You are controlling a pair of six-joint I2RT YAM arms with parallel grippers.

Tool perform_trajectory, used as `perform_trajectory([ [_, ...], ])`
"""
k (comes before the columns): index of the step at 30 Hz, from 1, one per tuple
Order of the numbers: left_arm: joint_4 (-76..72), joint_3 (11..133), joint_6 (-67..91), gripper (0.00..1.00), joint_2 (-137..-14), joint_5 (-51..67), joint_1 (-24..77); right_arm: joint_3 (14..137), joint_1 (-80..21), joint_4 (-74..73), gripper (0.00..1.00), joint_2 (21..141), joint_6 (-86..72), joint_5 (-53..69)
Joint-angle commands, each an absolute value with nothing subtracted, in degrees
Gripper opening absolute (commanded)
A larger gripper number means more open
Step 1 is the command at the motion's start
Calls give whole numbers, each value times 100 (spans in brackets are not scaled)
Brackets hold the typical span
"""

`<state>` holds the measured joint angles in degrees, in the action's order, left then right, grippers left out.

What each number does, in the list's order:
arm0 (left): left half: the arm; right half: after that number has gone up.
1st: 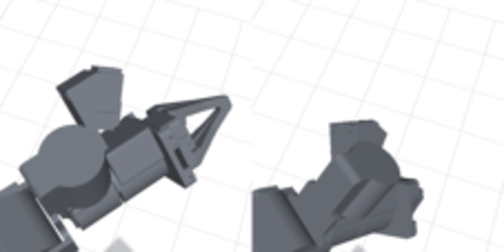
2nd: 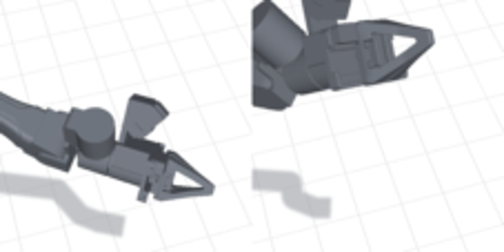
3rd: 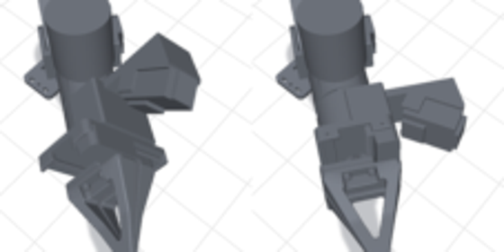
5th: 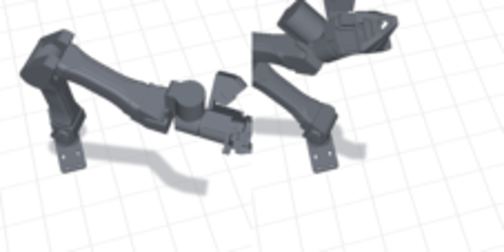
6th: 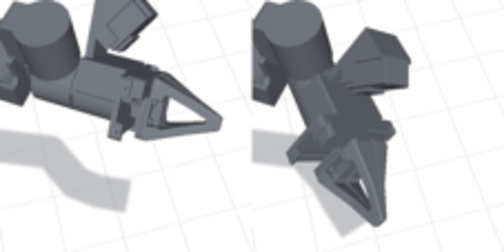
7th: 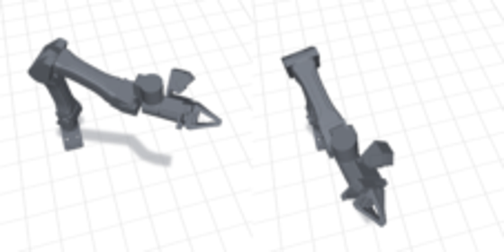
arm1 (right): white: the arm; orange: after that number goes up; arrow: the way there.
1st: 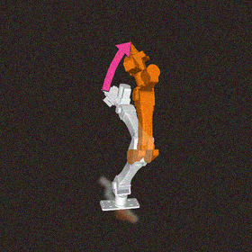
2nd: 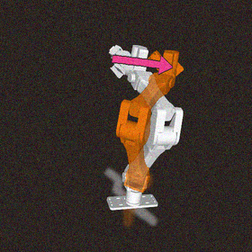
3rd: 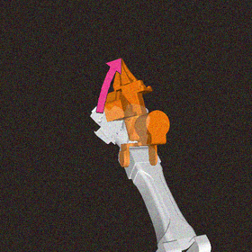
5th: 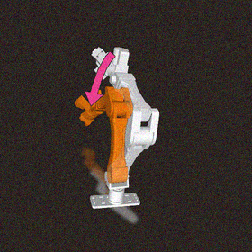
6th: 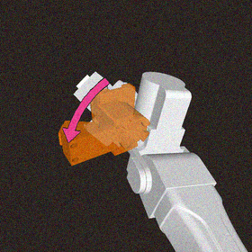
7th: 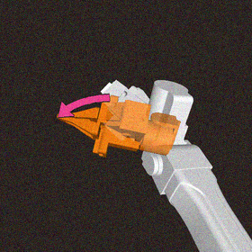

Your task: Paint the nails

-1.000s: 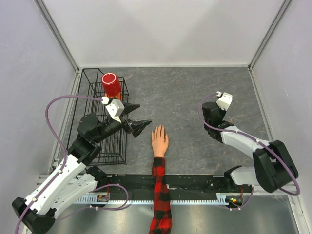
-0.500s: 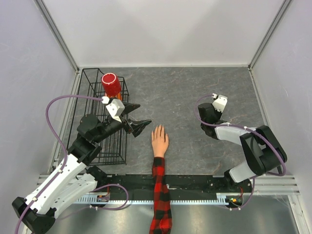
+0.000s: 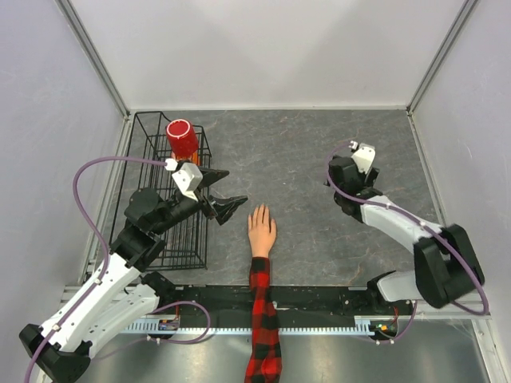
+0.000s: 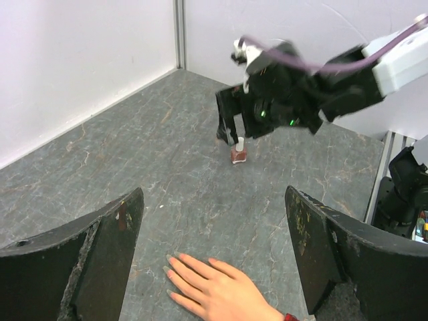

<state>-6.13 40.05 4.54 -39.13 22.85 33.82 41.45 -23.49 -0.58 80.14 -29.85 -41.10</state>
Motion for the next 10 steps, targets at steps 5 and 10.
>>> perform_trajectory([
  [5, -169, 4991, 694, 92, -3709, 2109, 3375, 6756, -2364, -3221, 98, 6672, -2067, -2550],
  [10, 667, 6158, 668, 93, -3648, 1943, 3375, 7433, -2356, -2884, 98, 5627, -1626, -1470],
])
